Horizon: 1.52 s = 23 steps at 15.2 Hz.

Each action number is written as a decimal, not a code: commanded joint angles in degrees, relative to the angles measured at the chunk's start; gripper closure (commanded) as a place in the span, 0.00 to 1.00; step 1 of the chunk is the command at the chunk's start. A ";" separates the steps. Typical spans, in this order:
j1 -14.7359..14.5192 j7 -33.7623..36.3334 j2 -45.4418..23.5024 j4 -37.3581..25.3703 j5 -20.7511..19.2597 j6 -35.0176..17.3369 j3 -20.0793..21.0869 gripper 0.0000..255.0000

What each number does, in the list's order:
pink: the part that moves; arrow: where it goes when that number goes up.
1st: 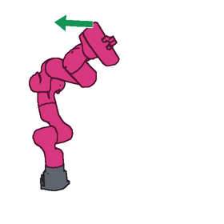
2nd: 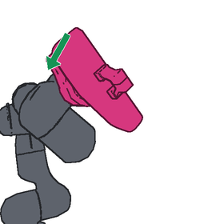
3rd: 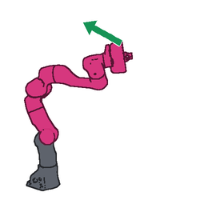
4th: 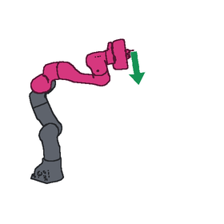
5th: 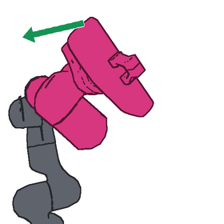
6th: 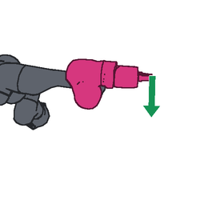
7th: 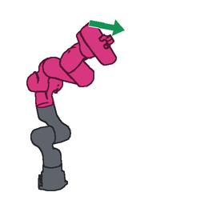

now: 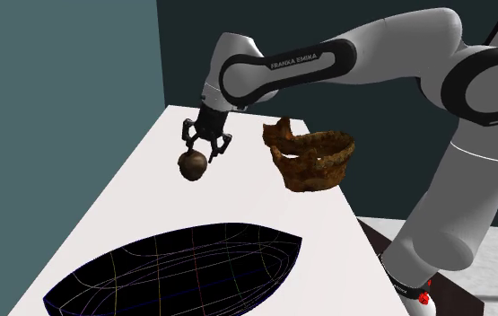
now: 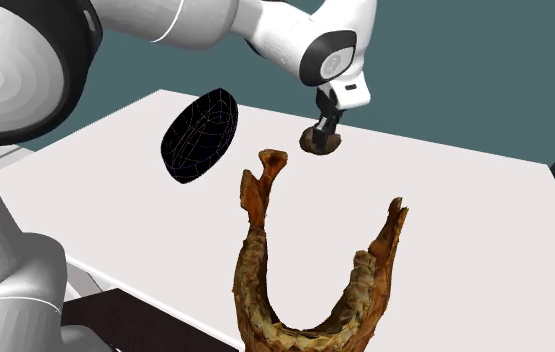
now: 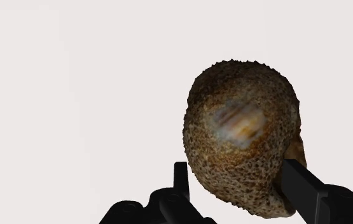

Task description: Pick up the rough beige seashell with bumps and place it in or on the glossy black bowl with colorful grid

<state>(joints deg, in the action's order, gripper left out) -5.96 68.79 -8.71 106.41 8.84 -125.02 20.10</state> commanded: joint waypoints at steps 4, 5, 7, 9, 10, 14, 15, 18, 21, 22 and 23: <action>0.11 0.43 0.89 -2.78 0.01 3.59 -0.02 1.00; 0.12 0.52 1.04 -3.37 0.00 4.31 -0.02 1.00; 0.15 0.72 1.30 -4.59 -0.02 5.77 -0.03 1.00; 0.18 0.93 1.51 -5.87 -0.06 7.24 -0.04 1.00; 0.19 1.04 1.60 -6.53 -0.08 7.98 -0.04 1.00; 0.20 1.50 1.81 -9.33 -0.21 10.96 -0.05 1.00; 0.20 1.62 1.83 -10.07 -0.25 11.71 -0.05 1.00; 0.19 2.00 1.81 -12.40 -0.40 13.98 -0.05 1.00; 0.16 2.41 1.66 -14.89 -0.59 16.30 -0.04 1.00; 0.14 2.56 1.58 -15.75 -0.66 17.07 -0.04 1.00; 0.12 2.70 1.48 -16.64 -0.73 17.86 -0.03 1.00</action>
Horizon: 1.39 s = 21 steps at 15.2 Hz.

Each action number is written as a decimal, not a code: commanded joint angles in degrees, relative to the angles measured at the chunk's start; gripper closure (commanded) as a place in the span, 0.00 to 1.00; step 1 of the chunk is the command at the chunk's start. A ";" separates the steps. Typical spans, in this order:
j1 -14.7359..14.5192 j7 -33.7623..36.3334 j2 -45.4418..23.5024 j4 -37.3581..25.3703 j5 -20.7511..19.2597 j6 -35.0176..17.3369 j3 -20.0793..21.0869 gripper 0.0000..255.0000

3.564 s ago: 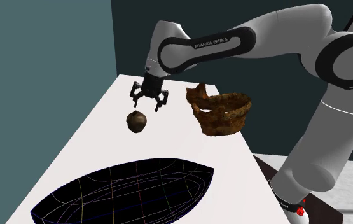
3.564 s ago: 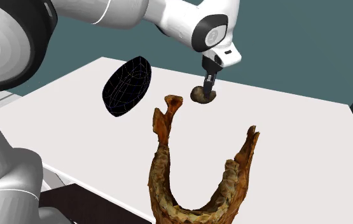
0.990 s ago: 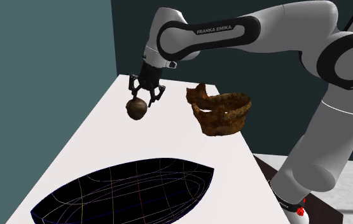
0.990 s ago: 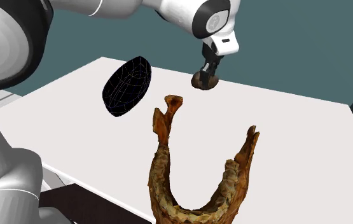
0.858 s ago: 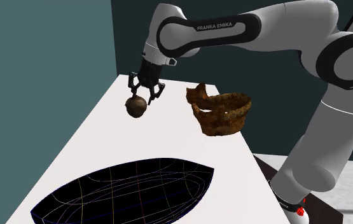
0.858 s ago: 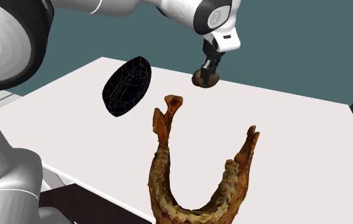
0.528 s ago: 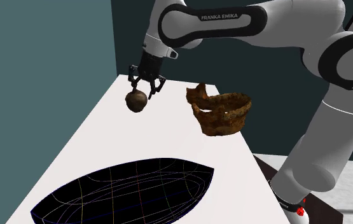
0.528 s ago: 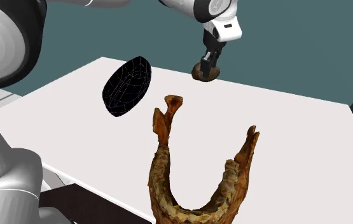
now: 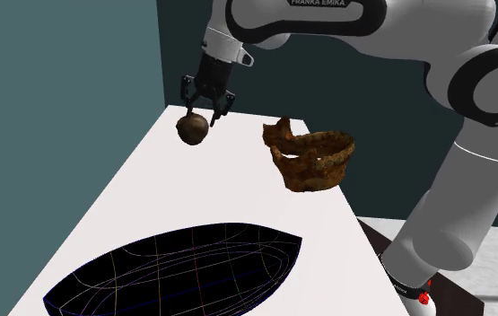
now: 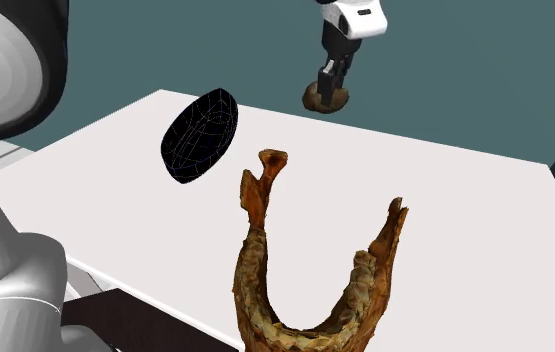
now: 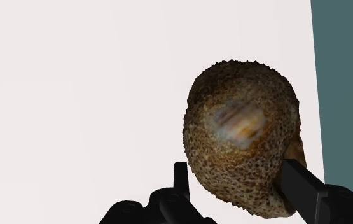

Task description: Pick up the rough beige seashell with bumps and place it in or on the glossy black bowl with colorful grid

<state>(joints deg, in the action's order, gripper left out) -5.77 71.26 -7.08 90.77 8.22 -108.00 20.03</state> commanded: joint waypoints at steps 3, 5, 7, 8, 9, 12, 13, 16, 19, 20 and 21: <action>-0.16 0.70 -0.54 -3.79 -0.37 3.22 0.07 1.00; -0.50 1.42 1.02 -2.25 -0.01 3.02 0.43 1.00; -1.22 2.82 4.06 1.15 0.76 2.23 1.17 1.00; -1.61 3.56 5.50 2.71 1.14 1.90 1.55 1.00; -2.02 4.32 6.90 4.16 1.51 1.61 1.95 1.00; -3.31 6.73 10.81 8.02 2.58 0.96 3.25 1.00; -3.76 7.58 12.03 9.15 2.93 0.80 3.72 1.00; -5.16 10.29 15.40 12.06 3.91 0.50 5.21 1.00; -6.64 13.22 18.35 14.31 4.82 0.39 6.86 1.00; -7.13 14.24 19.24 14.92 5.10 0.40 7.45 1.00; -7.61 15.29 20.08 15.47 5.37 0.42 8.07 1.00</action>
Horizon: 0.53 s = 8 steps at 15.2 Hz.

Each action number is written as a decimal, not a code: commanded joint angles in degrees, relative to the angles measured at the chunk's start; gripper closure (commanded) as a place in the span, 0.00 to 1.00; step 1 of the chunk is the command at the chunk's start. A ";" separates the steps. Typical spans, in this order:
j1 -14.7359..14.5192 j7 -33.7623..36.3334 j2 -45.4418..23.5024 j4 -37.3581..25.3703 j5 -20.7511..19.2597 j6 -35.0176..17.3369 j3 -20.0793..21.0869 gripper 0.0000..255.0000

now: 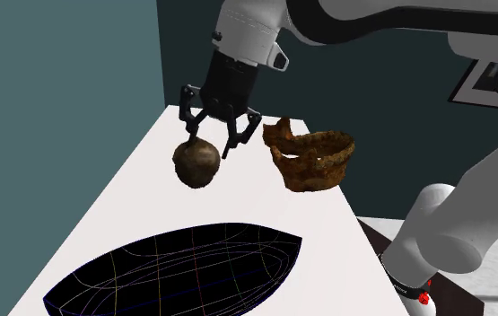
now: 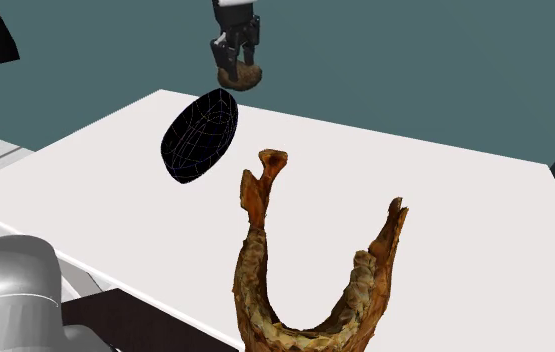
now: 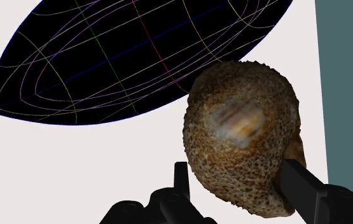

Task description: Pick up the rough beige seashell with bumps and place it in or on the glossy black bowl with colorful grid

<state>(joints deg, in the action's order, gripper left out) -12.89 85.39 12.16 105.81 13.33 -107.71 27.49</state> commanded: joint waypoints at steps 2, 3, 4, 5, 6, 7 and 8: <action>-1.47 3.32 2.37 1.30 0.76 0.20 1.89 1.00; -1.96 4.45 3.06 1.64 0.99 0.26 2.57 1.00; -2.43 5.59 3.69 1.92 1.20 0.33 3.27 1.00; -2.90 6.77 4.28 2.13 1.39 0.41 4.00 1.00; -3.36 7.96 4.80 2.27 1.56 0.49 4.75 1.00; -3.81 9.18 5.28 2.35 1.71 0.59 5.53 1.00; -4.25 10.43 5.69 2.36 1.84 0.69 6.33 1.00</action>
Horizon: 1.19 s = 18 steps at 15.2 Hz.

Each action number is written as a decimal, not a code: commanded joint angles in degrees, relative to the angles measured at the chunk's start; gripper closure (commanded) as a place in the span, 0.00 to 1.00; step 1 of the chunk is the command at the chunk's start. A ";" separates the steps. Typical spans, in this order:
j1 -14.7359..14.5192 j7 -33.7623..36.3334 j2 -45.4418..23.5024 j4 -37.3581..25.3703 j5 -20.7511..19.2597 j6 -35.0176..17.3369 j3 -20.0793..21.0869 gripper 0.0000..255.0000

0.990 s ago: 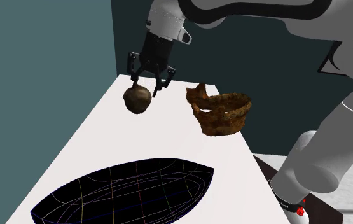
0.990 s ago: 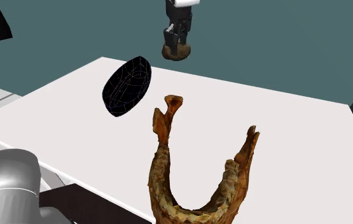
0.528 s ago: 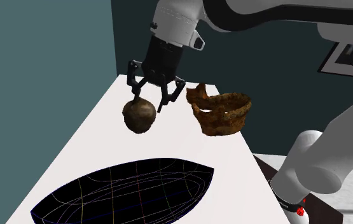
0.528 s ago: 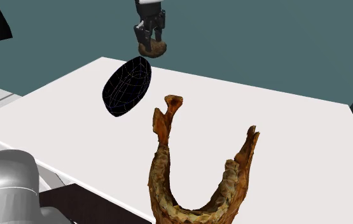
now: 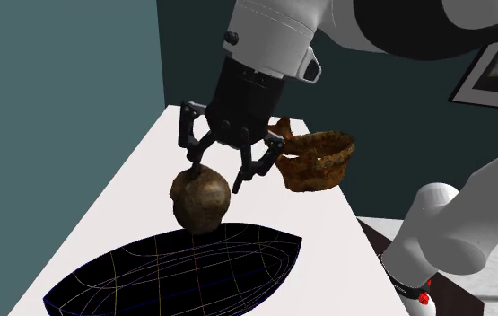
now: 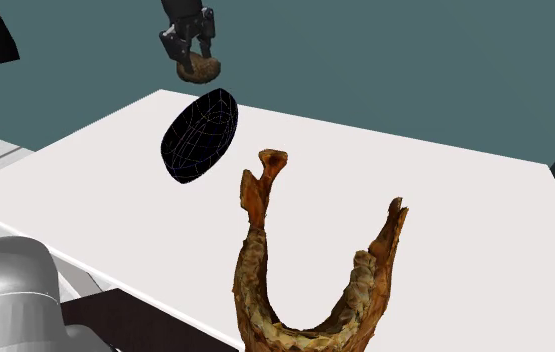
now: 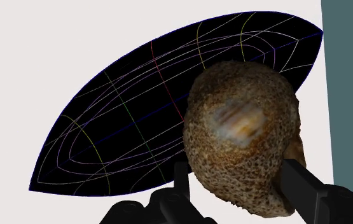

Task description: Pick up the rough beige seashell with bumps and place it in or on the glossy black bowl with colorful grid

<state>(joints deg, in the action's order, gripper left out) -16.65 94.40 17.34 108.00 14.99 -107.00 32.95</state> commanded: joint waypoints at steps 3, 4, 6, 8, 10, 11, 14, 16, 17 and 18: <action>-0.66 1.01 0.91 2.82 0.57 -2.27 1.01 1.00; -0.72 0.89 1.01 3.67 0.69 -3.02 1.07 1.00; -0.84 0.65 1.18 5.33 0.93 -4.52 1.20 1.00; -0.95 0.43 1.29 6.94 1.14 -6.02 1.35 1.00; -1.05 0.23 1.34 8.51 1.34 -7.54 1.52 1.00; -1.10 0.14 1.34 9.27 1.43 -8.29 1.61 1.00; -1.25 -0.12 1.26 11.48 1.69 -10.58 1.92 1.00; -1.33 -0.27 1.13 12.90 1.83 -12.11 2.15 1.00; -1.37 -0.34 1.05 13.60 1.90 -12.89 2.28 1.00; -1.42 -0.43 0.89 14.62 1.99 -14.05 2.47 1.00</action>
<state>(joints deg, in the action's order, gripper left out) -17.98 94.05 18.20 121.70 16.83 -120.11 35.28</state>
